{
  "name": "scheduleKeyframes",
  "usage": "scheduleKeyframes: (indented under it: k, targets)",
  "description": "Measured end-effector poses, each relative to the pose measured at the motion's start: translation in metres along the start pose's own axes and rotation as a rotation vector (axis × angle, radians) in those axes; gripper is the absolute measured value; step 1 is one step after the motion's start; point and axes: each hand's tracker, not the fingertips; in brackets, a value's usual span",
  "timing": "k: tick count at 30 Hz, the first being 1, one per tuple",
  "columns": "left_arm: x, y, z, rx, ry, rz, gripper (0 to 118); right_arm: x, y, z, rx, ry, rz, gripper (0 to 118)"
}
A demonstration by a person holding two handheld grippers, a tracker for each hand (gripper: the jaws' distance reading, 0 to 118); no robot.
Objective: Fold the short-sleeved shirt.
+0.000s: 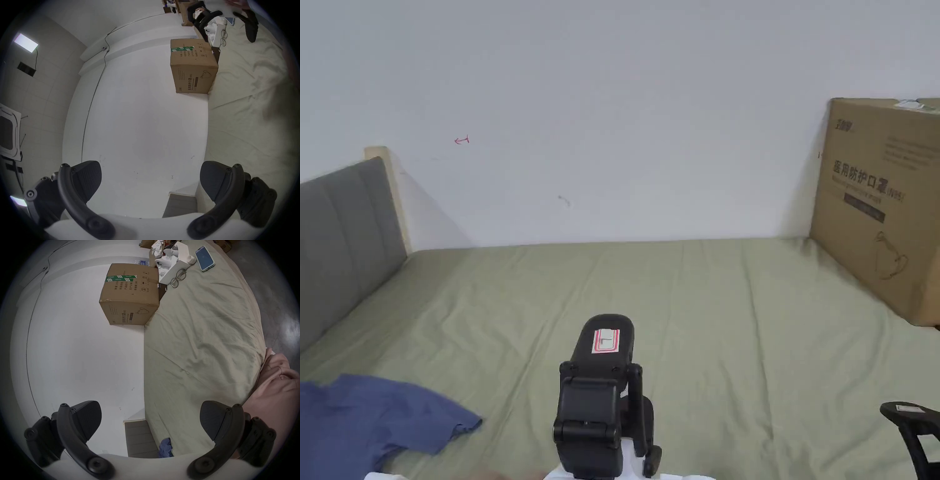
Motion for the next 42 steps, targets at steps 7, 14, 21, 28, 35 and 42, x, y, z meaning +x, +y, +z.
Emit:
scheduleKeyframes:
  k: [7, 14, 21, 28, 35, 42]
  targets:
    - [0.000, -0.001, -0.001, 0.001, -0.006, -0.002, 118, 0.006, 0.002, -0.002, 0.024, -0.086, -0.102, 118]
    - [-0.028, -0.008, -0.007, -0.144, -0.031, 0.513, 118, -0.024, -0.008, -0.005, 0.034, 0.047, 0.226, 118]
    - [-0.038, -0.076, -0.008, -0.448, 0.017, 1.538, 118, -0.076, -0.087, 0.026, 0.409, 0.187, 1.507, 118]
    - [-0.033, -0.077, -0.008, -0.457, 0.071, 1.418, 118, -0.064, -0.082, 0.020, 0.375, 0.168, 1.438, 118]
    - [0.060, -0.031, -0.007, -0.001, 0.019, -0.494, 118, 0.013, -0.001, -0.016, -0.176, 0.086, -0.231, 118]
    - [0.024, -0.028, -0.013, -0.265, -0.200, 0.277, 118, 0.022, 0.010, -0.022, -0.053, 0.098, -0.006, 118]
